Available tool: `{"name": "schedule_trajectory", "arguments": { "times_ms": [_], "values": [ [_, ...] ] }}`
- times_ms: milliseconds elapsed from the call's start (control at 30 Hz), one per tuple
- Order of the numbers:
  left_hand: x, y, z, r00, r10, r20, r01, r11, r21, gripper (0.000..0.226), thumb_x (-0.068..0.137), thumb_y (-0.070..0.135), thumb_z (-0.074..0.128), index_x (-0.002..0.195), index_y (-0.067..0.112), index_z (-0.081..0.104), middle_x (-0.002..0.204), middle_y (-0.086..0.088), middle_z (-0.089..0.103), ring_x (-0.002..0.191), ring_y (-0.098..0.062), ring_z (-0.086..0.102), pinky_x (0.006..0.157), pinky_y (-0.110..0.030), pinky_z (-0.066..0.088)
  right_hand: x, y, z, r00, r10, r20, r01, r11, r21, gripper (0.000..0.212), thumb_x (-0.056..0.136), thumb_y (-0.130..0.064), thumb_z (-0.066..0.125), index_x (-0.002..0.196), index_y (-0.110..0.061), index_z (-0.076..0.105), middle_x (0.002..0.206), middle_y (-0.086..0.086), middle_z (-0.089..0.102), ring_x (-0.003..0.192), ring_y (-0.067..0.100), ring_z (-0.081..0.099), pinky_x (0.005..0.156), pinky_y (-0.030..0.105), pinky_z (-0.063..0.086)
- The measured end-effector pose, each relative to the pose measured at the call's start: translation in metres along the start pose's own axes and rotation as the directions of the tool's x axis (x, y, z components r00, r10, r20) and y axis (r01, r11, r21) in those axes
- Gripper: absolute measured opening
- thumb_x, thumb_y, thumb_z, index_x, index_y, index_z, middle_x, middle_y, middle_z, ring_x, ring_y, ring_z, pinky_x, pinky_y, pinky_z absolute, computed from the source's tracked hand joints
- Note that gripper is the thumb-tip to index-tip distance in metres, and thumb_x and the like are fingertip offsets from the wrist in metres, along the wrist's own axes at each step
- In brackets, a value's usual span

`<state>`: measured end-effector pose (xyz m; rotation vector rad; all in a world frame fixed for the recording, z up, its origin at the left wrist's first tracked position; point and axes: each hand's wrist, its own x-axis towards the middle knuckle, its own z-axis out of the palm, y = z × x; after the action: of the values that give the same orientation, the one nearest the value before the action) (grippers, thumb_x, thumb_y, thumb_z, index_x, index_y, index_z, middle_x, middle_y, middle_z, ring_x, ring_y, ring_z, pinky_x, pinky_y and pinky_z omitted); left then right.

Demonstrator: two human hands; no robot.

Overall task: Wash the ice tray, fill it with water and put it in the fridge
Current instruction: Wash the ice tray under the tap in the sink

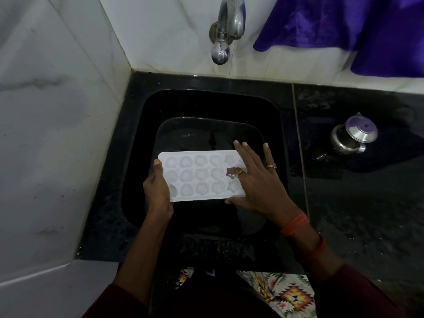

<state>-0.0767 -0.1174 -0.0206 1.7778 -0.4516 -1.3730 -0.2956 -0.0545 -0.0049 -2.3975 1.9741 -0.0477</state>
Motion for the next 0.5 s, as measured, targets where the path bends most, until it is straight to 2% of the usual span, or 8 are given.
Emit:
{"name": "schedule_trajectory", "arguments": {
  "times_ms": [133,233,333,500],
  "values": [
    [0.0011,-0.001,-0.0013,1.0,0.0,0.006,0.0,1.0,-0.009,0.047,0.1,0.052,0.052,0.114,0.01,0.071,0.104,-0.007,0.076,0.094,-0.027,0.073,0.085,-0.046,0.061,-0.0011,-0.0009,0.0033,1.0,-0.007,-0.004,0.006,1.0,-0.007,0.07,0.064,-0.067,0.081,0.108,-0.013,0.076,0.165,0.02,0.024,0.153,0.034,0.025,0.121,0.064,0.004],
    [0.0017,-0.0016,-0.0021,1.0,0.006,0.003,-0.006,1.0,0.003,0.047,0.101,0.052,0.051,0.112,0.011,0.071,0.102,-0.006,0.076,0.09,-0.025,0.073,0.078,-0.041,0.061,-0.0019,-0.0009,0.0048,1.0,-0.007,0.01,0.007,1.0,0.003,0.069,0.065,-0.067,0.08,0.109,-0.013,0.075,0.165,0.021,0.023,0.153,0.035,0.024,0.121,0.065,0.003],
    [0.0012,-0.002,-0.0018,1.0,0.005,0.005,-0.005,1.0,0.016,0.045,0.101,0.052,0.051,0.109,0.012,0.071,0.097,-0.004,0.075,0.086,-0.023,0.073,0.072,-0.036,0.06,-0.0019,-0.001,0.005,0.999,0.005,0.039,-0.005,1.0,-0.004,0.07,0.066,-0.07,0.077,0.11,-0.016,0.075,0.166,0.02,0.02,0.155,0.034,0.02,0.121,0.063,-0.001],
    [0.0018,-0.0014,-0.0023,1.0,0.006,0.004,-0.006,1.0,0.014,0.045,0.101,0.052,0.051,0.106,0.013,0.071,0.097,-0.005,0.075,0.087,-0.024,0.073,0.073,-0.037,0.061,-0.0024,-0.0019,-0.0019,0.998,0.048,0.035,-0.048,0.999,0.023,0.07,0.063,-0.073,0.075,0.113,-0.024,0.075,0.166,0.015,0.025,0.155,0.028,0.021,0.123,0.054,-0.014]
  ]
}}
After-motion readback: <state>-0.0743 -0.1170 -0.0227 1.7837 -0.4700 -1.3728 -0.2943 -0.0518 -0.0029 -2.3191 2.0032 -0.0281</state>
